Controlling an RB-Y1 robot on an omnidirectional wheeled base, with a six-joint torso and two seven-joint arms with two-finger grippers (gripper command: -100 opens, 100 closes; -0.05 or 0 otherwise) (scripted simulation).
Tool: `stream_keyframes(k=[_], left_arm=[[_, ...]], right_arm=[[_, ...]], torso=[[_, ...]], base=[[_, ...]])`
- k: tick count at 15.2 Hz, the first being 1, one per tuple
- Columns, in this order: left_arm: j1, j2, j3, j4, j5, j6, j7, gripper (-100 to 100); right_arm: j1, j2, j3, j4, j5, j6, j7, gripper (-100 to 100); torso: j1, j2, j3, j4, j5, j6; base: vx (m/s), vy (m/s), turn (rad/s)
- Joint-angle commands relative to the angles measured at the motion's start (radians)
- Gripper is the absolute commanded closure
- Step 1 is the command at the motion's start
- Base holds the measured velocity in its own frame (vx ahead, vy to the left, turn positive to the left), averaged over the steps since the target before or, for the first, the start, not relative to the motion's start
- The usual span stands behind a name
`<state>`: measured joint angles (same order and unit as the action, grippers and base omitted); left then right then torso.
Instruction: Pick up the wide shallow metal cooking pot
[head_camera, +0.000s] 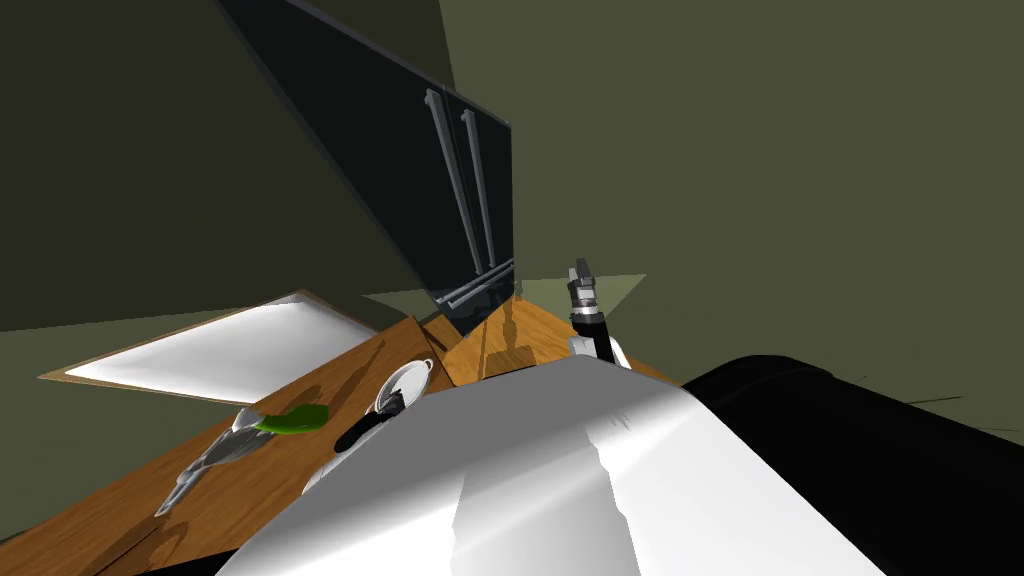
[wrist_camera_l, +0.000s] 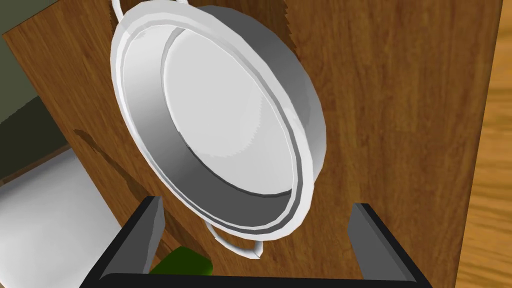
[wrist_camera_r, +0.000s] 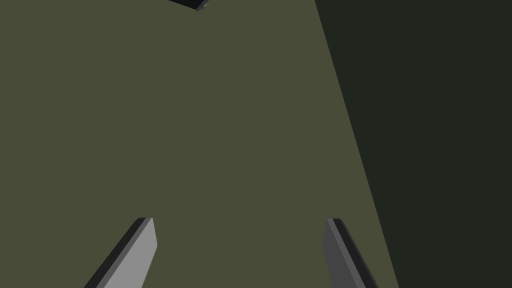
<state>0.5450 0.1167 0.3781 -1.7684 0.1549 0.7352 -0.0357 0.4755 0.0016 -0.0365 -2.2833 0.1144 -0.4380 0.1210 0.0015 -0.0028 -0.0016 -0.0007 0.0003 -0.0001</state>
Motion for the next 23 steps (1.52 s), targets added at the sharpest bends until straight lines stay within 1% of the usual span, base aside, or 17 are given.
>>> stream_keyframes(k=[1, 2, 3, 4, 7, 10, 11, 12, 15, 16, 17, 18, 19, 23], left_arm=[[0.0, 0.0, 0.012, 0.014, 0.012, 0.046, -0.005, -100], [0.0, 0.0, 0.012, 0.014, 0.012, 0.046, -0.005, -100], [0.0, -0.003, 0.018, 0.025, 0.017, 0.073, -0.008, -100], [0.0, -0.003, 0.018, 0.025, 0.017, 0.073, -0.008, -100], [-0.002, -0.009, 0.032, 0.05, 0.03, 0.134, -0.016, -100], [-0.002, -0.015, 0.039, 0.065, 0.038, 0.171, -0.02, -100], [-0.009, -0.013, 0.036, 0.063, 0.03, 0.156, -0.016, -100], [-0.022, -0.012, 0.032, 0.095, 0.024, 0.139, -0.014, -100], [-0.038, -0.011, 0.027, 0.138, 0.015, 0.109, -0.011, -100], [-0.046, -0.01, 0.024, 0.159, 0.011, 0.094, -0.009, -100], [-0.05, -0.009, 0.023, 0.17, 0.009, 0.086, -0.009, -100], [-0.045, -0.009, 0.025, 0.152, 0.013, 0.102, -0.01, -100], [-0.045, -0.009, 0.025, 0.156, 0.013, 0.098, -0.01, 100], [-0.045, -0.009, 0.024, 0.155, 0.012, 0.097, -0.01, 100]], right_arm=[[0.0, 0.0, 0.0, 0.0, 0.0, 0.0, 0.0, 0], [0.0, 0.0, 0.0, 0.0, 0.0, 0.0, 0.0, 0], [0.0, 0.0, 0.0, 0.0, 0.0, 0.0, 0.0, 0], [0.0, 0.0, 0.0, 0.0, 0.0, 0.0, 0.0, 0], [0.0, 0.0, 0.0, 0.0, 0.0, 0.0, 0.0, 0], [0.0, 0.0, 0.0, 0.0, 0.0, 0.0, 0.0, 0], [0.0, 0.0, 0.0, 0.0, 0.0, 0.0, 0.0, 0], [0.0, 0.0, 0.0, 0.0, 0.0, 0.0, 0.0, 0], [0.0, 0.0, 0.0, 0.0, 0.0, 0.0, 0.0, 0], [0.0, 0.0, 0.0, 0.0, 0.0, 0.0, 0.0, 0], [0.0, 0.0, 0.0, 0.0, 0.0, 0.0, 0.0, 0], [0.0, 0.0, 0.0, 0.0, 0.0, 0.0, 0.0, 0], [0.0, 0.0, 0.0, 0.0, 0.0, 0.0, 0.0, 0], [0.0, 0.0, 0.0, 0.0, 0.0, 0.0, 0.0, 0]], torso=[[0.0, 0.0, 0.0, 0.0, 0.0, 0.0], [0.0, 0.0, 0.0, 0.0, 0.0, 0.0], [0.0, 0.0, 0.0, 0.0, 0.0, 0.0], [0.0, 0.0, 0.0, 0.0, 0.0, 0.0], [0.001, 0.0, 0.0, 0.0, 0.0, 0.0], [0.002, 0.0, 0.0, 0.0, 0.001, 0.0], [0.002, 0.001, 0.0, 0.0, 0.0, 0.0], [0.0, 0.002, 0.001, 0.0, 0.0, 0.0], [-0.002, 0.002, 0.001, 0.0, 0.0, 0.0], [-0.002, 0.002, 0.001, 0.001, 0.0, 0.0], [-0.002, 0.003, 0.001, 0.001, 0.0, 0.0], [-0.002, 0.003, 0.002, 0.001, 0.0, 0.0], [-0.002, 0.003, 0.002, 0.001, -0.001, 0.0], [-0.002, 0.003, 0.001, 0.001, -0.001, 0.0]], base=[[0.05, 0.035, -0.1], [0.044, 0.035, -0.088], [0.039, 0.039, -0.082], [0.032, 0.04, -0.059], [0.04, 0.053, -0.106], [0.034, 0.059, -0.071], [0.009, 0.025, -0.018], [0.008, 0.019, 0.012], [0.003, 0.006, 0.005], [0.0, 0.0, 0.0], [0.0, 0.0, 0.0], [0.0, 0.0, 0.0], [0.0, 0.0, 0.0], [0.0, 0.0, -0.003]])
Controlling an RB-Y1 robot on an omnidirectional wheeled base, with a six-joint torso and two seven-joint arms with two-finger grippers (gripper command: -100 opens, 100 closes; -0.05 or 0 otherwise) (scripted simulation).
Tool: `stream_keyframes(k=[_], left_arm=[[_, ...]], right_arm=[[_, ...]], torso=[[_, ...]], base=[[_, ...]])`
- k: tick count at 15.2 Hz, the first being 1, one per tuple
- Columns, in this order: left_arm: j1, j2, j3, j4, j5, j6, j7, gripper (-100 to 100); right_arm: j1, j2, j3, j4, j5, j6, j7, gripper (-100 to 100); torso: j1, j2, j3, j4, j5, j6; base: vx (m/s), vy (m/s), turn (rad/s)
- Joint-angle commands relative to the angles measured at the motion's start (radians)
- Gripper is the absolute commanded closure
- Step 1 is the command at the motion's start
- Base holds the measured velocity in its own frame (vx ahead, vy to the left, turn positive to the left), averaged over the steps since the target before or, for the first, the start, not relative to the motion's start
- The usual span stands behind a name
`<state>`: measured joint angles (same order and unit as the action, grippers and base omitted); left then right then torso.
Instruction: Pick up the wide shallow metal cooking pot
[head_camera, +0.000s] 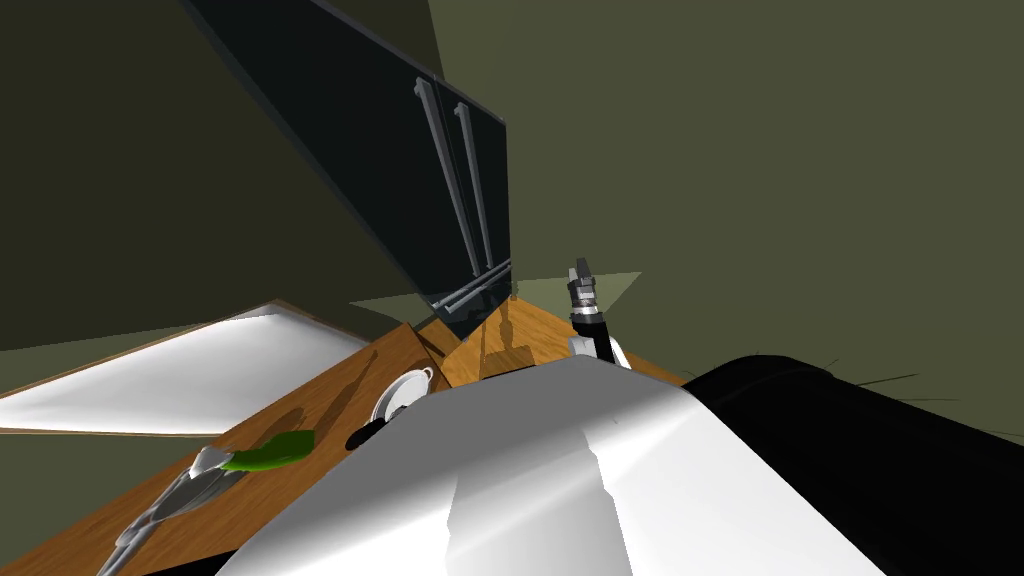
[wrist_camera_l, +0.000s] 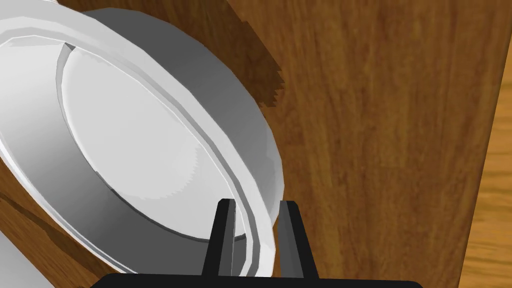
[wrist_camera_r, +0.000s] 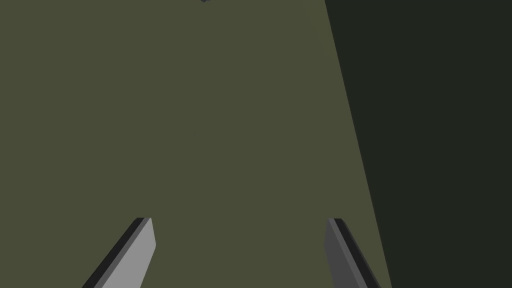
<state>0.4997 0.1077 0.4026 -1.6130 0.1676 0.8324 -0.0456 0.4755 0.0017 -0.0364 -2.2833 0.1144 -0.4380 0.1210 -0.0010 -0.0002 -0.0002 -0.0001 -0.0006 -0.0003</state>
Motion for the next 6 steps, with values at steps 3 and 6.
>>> stream_keyframes(k=[3, 6], left_arm=[[0.019, -0.003, 0.006, -0.05, 0.009, 0.034, -0.003, 100], [0.026, -0.005, 0.008, -0.065, 0.011, 0.043, -0.004, 100]], right_arm=[[0.0, 0.0, 0.0, 0.0, 0.0, 0.0, 0.0, 0], [0.0, 0.0, 0.0, 0.0, 0.0, 0.0, 0.0, 0]], torso=[[-0.001, 0.0, 0.0, 0.0, -0.001, 0.0], [-0.002, 0.001, 0.001, 0.0, -0.002, 0.001]], base=[[0.0, 0.0, 0.0], [-0.001, -0.001, -0.003]])
